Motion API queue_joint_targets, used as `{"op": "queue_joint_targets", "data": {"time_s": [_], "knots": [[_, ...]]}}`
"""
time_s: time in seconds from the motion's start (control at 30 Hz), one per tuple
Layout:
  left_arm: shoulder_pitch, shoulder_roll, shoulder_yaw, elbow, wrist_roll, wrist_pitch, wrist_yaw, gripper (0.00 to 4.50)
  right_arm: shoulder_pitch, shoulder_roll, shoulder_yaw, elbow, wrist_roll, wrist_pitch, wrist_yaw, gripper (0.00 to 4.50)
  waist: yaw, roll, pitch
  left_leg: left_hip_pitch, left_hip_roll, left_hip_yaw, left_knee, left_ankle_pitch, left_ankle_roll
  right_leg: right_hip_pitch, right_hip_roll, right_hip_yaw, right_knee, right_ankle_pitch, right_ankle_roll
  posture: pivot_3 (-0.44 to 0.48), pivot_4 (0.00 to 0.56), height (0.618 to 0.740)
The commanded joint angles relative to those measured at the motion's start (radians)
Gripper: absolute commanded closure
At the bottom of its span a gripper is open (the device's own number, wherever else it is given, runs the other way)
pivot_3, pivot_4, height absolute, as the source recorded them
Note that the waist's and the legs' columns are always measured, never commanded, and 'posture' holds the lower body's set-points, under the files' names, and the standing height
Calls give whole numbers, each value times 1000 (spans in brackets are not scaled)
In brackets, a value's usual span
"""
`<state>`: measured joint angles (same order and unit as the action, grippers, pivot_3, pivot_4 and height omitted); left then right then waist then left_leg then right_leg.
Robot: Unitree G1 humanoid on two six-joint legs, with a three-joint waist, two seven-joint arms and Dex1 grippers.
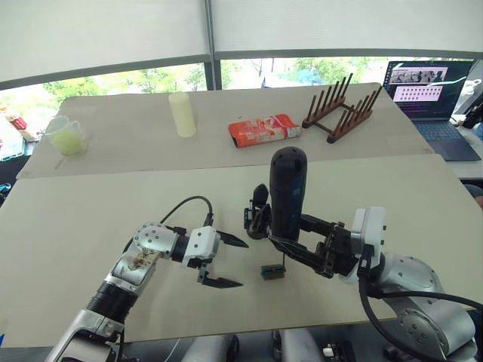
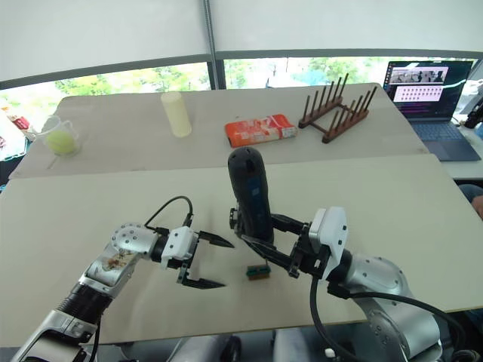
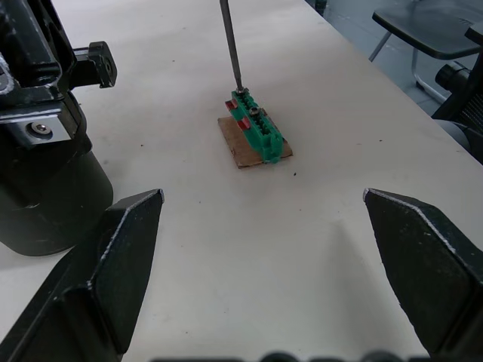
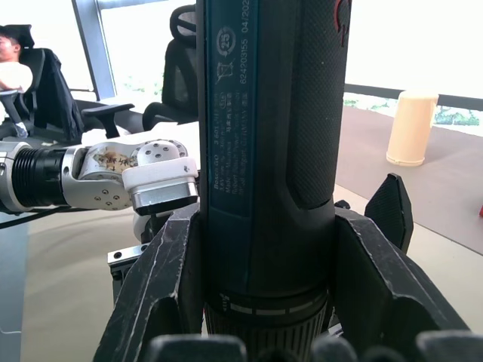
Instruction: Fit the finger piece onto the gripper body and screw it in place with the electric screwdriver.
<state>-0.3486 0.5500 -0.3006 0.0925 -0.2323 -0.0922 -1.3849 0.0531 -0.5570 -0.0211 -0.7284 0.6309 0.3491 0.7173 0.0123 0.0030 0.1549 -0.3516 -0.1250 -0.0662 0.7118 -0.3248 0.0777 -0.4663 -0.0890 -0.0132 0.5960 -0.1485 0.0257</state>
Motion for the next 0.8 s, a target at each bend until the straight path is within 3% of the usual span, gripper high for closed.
{"op": "queue_joint_targets", "data": {"time_s": [0.03,0.8], "knots": [[-15,-2,0,-11,3,-23,-1,0,-19,4,-26,-60,14,-40,-2,2605,0,0,0,0,0,0,0,0,0,0,0,0,0,0,0,0,150,740],[-29,-1,0,3,3,-30,-5,0,-10,19,-12,-49,-12,-47,5,2605,0,0,0,0,0,0,0,0,0,0,0,0,0,0,0,0,150,740]]}}
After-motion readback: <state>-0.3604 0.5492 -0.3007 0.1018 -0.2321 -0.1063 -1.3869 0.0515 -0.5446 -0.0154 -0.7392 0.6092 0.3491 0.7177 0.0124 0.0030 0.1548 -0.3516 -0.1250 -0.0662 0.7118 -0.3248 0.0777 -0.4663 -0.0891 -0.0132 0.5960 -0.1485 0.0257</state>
